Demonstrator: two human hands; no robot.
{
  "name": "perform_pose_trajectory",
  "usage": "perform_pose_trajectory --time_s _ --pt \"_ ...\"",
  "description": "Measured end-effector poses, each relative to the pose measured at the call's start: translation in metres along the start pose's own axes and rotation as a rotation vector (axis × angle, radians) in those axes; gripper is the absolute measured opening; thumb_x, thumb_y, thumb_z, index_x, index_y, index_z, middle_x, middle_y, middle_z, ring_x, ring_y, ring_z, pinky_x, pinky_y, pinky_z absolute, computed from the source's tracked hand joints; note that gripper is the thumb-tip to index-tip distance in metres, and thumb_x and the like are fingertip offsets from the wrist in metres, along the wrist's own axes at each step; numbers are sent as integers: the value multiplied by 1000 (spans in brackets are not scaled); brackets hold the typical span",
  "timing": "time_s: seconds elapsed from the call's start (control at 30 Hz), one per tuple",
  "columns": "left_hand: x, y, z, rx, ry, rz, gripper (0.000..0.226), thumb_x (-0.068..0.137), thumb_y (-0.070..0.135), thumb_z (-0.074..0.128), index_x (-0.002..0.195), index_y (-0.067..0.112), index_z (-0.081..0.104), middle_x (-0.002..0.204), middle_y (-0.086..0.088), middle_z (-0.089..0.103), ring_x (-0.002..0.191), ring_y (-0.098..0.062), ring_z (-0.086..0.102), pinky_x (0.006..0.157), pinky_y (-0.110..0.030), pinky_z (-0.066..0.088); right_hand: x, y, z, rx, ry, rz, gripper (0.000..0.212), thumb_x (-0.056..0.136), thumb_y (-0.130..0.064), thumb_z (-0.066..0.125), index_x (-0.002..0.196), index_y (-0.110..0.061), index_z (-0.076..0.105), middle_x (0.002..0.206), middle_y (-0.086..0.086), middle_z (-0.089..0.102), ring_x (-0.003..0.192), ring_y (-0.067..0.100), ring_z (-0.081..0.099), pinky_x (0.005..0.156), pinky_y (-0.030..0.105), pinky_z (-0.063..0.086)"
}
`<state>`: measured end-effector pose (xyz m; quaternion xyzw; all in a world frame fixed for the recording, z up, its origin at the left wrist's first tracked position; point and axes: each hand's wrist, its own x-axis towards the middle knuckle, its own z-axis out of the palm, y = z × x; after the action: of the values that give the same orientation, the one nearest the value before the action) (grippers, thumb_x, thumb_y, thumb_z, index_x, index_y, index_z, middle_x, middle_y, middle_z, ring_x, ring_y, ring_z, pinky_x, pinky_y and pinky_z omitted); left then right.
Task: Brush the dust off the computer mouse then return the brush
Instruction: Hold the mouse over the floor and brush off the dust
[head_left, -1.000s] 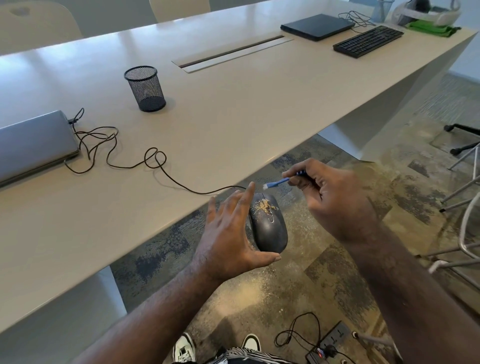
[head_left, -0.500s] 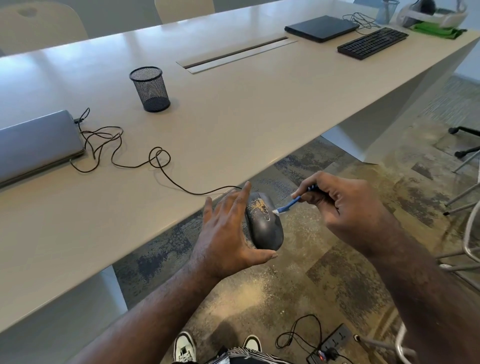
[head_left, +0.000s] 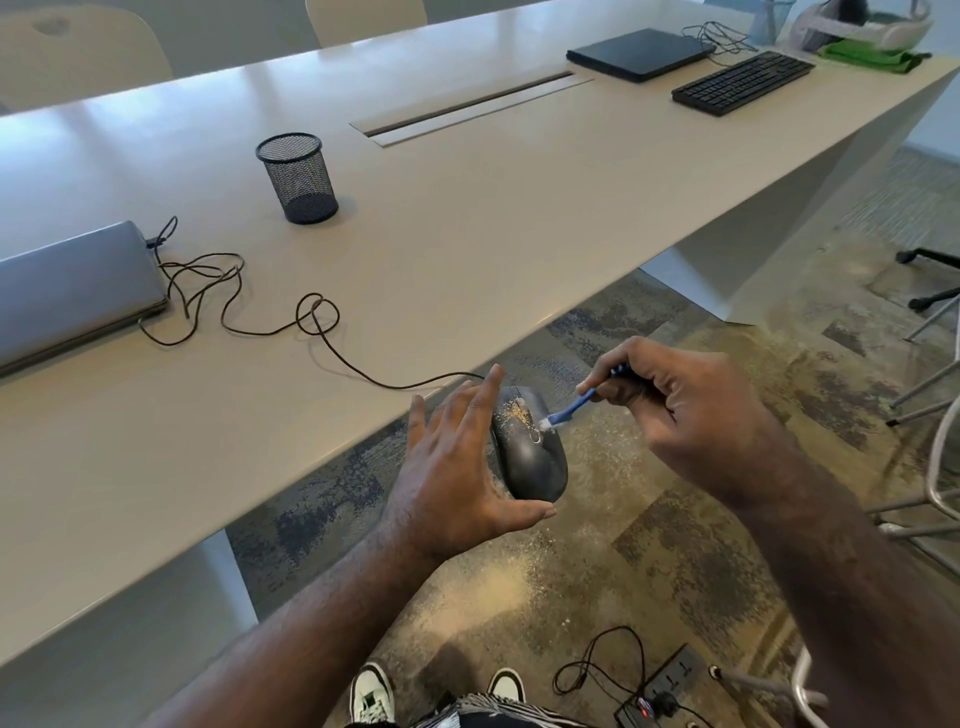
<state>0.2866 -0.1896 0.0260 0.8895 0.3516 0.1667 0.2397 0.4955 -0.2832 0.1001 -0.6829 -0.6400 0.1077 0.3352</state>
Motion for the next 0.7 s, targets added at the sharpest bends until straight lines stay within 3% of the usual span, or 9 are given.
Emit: perform_pose_trajectory --time_s 0.17,0.23,0.3,0.43,0.5,0.6,0.7 --pt "0 2 2 5 3 9 132 57 79 68 155 31 -8 161 4 19 148 -8 9 121 -53 -6 4 -1 4 25 104 -23 18 92 -11 65 106 -21 71 92 -7 74 83 6 71 70 31 62" --pt "0 3 1 1 6 11 133 58 79 69 155 30 -7 161 4 19 147 -7 9 121 -54 -6 5 -2 8 11 85 -31 19 92 -12 66 107 -22 71 90 -7 74 79 0 69 67 24 61" --pt "0 3 1 -4 8 6 133 57 79 69 155 29 -7 160 4 19 147 -7 10 121 -54 -6 4 -4 9 -27 48 -41 18 92 -12 67 105 -24 71 85 -9 73 67 -8 62 56 9 49" --pt "-1 1 -1 7 -3 -4 133 58 80 66 155 30 -10 161 3 19 149 -11 10 120 -54 -7 0 -7 4 -36 -5 -1 18 92 -12 67 101 -27 70 78 -22 63 73 -12 60 54 5 43" --pt "-2 0 0 4 -2 -10 133 57 81 66 155 31 -9 161 3 19 149 -12 11 120 -54 -7 0 -7 1 -26 9 0 18 91 -11 67 102 -26 71 80 -24 63 73 -11 62 55 5 46" --pt "-1 0 0 4 -1 -11 133 57 80 67 154 32 -10 161 4 20 149 -12 12 120 -54 -6 0 -8 1 -7 64 -31 19 91 -11 67 105 -22 71 87 -11 72 76 -1 69 62 19 58" --pt "1 0 -1 1 8 -8 134 57 80 67 154 31 -11 160 3 21 148 -12 12 121 -54 -6 -1 -9 4 -16 56 -73 19 90 -10 68 106 -21 72 89 -6 75 74 2 69 62 21 58"
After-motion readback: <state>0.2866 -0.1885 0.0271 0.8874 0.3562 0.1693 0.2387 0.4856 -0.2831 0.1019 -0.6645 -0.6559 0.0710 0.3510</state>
